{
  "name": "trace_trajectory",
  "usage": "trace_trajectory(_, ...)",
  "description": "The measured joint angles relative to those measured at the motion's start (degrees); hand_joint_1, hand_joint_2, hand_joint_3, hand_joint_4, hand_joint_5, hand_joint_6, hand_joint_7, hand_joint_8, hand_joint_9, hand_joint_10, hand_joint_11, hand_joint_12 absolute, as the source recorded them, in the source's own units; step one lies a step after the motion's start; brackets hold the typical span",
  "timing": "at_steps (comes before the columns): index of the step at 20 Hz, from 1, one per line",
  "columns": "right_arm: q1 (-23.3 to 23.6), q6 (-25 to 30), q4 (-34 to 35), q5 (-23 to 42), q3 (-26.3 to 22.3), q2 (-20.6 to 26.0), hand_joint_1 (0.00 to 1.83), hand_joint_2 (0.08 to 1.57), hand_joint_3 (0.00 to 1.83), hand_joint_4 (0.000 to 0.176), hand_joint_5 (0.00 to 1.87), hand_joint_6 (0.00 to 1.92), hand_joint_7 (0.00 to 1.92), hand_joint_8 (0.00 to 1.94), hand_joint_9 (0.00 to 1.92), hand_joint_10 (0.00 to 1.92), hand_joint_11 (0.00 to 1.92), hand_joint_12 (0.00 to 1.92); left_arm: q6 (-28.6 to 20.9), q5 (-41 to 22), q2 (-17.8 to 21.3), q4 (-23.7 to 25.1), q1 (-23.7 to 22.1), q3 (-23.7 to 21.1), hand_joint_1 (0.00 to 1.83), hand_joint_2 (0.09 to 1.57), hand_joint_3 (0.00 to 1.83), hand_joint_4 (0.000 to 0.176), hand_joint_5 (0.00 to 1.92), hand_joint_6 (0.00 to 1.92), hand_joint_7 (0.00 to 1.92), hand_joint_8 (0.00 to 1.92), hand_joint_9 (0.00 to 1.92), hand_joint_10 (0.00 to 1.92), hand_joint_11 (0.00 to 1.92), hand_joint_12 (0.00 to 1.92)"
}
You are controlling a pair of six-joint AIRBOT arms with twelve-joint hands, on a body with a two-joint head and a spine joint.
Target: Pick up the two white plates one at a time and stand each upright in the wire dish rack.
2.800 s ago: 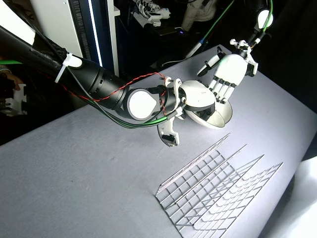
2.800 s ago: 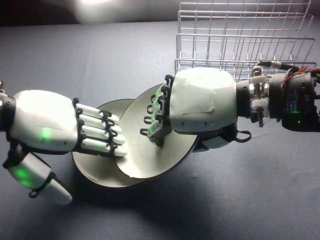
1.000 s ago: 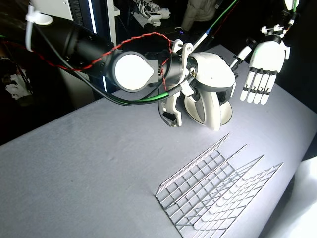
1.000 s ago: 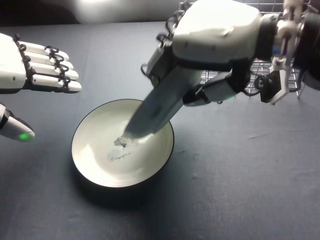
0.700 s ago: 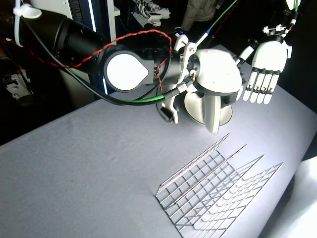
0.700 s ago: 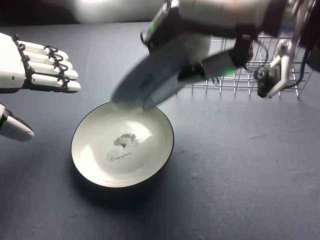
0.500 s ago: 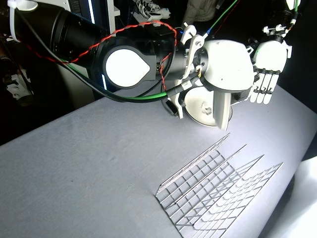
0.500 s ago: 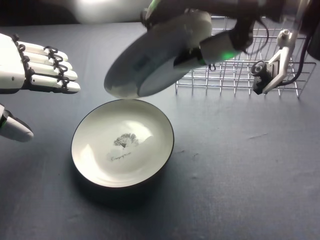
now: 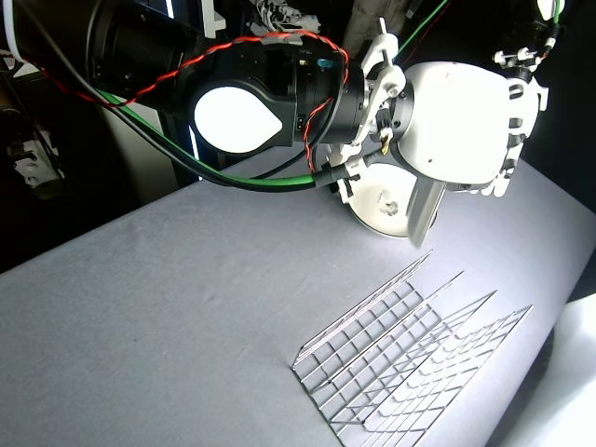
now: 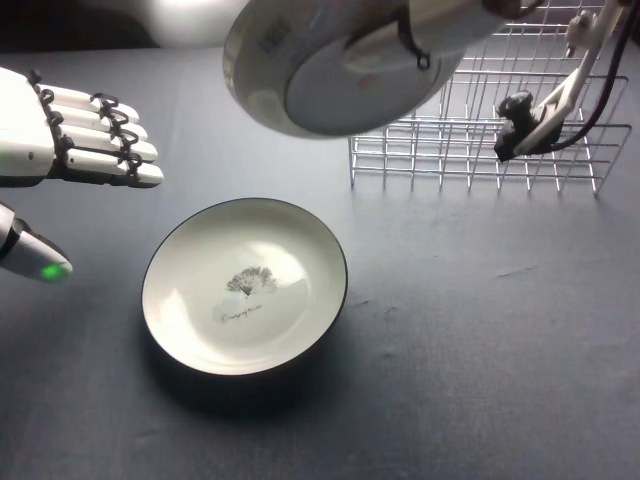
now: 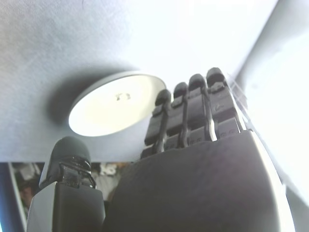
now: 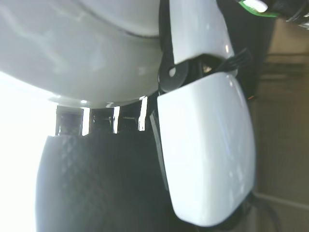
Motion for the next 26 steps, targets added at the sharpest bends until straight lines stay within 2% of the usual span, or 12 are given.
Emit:
trace_trajectory(1,0.13,0.00,0.17,0.04,0.20,0.00,1.48,1.04,0.00,0.000,1.01,0.86,1.20,0.48,1.15,0.72,0.88,1.34,-0.02,0.04,0.00,0.00,0.00,0.00,0.00,1.18,0.00,0.000,0.05,0.01,0.01,0.01,0.00,0.00,0.00,0.00)
trace_trajectory(3,0.79,0.02,0.79,-0.57,0.79,-0.07,1.50,1.07,0.00,0.000,0.95,0.96,1.12,0.62,1.09,0.79,0.81,1.49,-0.04,0.00,0.00,-0.15,0.00,0.00,0.00,1.18,0.00,0.000,0.05,0.01,0.02,0.01,0.00,0.00,0.01,0.00)
trace_trajectory(4,1.05,0.00,0.79,-0.83,1.09,-0.07,1.50,1.07,0.00,0.000,0.95,0.96,1.12,0.62,1.09,0.79,0.81,1.49,-0.04,-0.02,0.00,0.02,0.00,0.00,0.00,1.18,0.00,0.000,0.05,0.01,0.02,0.01,0.00,0.00,0.01,0.00)
trace_trajectory(5,1.53,0.04,0.83,-1.09,1.97,-0.17,1.40,1.05,0.00,0.000,1.00,0.93,1.17,0.61,1.08,0.90,0.90,1.01,-0.02,-0.02,0.00,0.24,0.00,0.00,0.00,1.18,0.00,0.000,0.05,0.00,0.02,0.01,0.00,0.00,0.00,0.00)
trace_trajectory(6,1.81,0.00,0.85,-1.33,2.60,-0.17,1.48,1.05,0.00,0.000,1.00,0.88,1.18,0.55,1.10,0.79,0.85,1.39,-0.04,0.00,0.00,0.24,0.00,0.00,0.00,1.17,0.00,0.000,0.04,0.00,0.01,0.00,0.00,0.00,0.00,0.00)
trace_trajectory(7,1.88,0.02,1.25,-1.29,3.32,-0.15,1.50,1.05,0.00,0.000,1.01,0.84,1.19,0.53,1.12,0.75,0.84,1.45,-0.04,0.00,0.00,0.26,0.00,-0.02,0.00,1.17,0.00,0.000,0.03,0.00,0.00,0.00,0.00,0.00,0.00,0.00)
trace_trajectory(8,2.08,0.00,1.46,-1.62,4.11,-0.15,1.42,1.04,0.00,0.000,1.04,0.86,1.20,0.54,1.09,0.88,0.86,1.15,-0.04,0.02,0.00,0.28,0.00,-0.02,0.00,1.17,0.00,0.000,0.03,0.00,0.00,0.00,0.00,0.00,0.00,0.00)
trace_trajectory(10,2.08,-0.04,1.62,-2.14,5.44,0.02,1.40,1.04,0.00,0.000,1.02,0.90,1.18,0.56,1.08,0.92,0.92,0.95,-0.04,0.00,0.00,0.39,0.00,-0.07,0.00,1.17,0.00,0.000,0.03,0.00,0.00,0.00,0.00,0.00,0.00,0.00)
trace_trajectory(12,2.08,-0.04,1.95,-2.58,5.92,0.81,1.40,1.05,0.00,0.000,1.00,0.93,1.20,0.56,1.09,0.90,0.95,0.92,-0.07,0.11,0.00,0.90,-0.15,-0.24,0.00,1.17,0.00,0.000,0.03,0.00,0.02,0.01,0.00,0.00,0.00,0.00)
trace_trajectory(13,2.08,-0.02,2.08,-2.80,6.16,1.18,1.48,1.05,0.00,0.000,0.99,0.90,1.17,0.56,1.11,0.77,0.86,1.36,-0.04,0.22,0.00,1.22,-0.15,-0.42,0.00,1.18,0.00,0.000,0.04,0.00,0.03,0.01,0.01,0.00,0.00,0.00)
trace_trajectory(16,2.08,-0.04,2.12,-3.26,6.84,2.01,1.40,1.05,0.00,0.000,1.02,0.88,1.17,0.61,1.09,0.91,0.92,0.96,-0.04,0.09,-0.02,1.44,-0.15,-0.59,0.00,1.17,0.00,0.000,0.04,0.00,0.02,0.00,0.00,0.00,0.00,0.00)
trace_trajectory(26,0.15,-0.22,2.27,-4.74,8.15,6.40,1.40,1.04,0.00,0.000,1.02,0.88,1.20,0.55,1.10,0.89,0.95,0.94,-0.92,0.26,0.02,2.93,-1.55,-1.51,0.00,1.18,0.00,0.000,0.02,0.00,0.00,0.00,0.00,0.00,0.00,0.00)
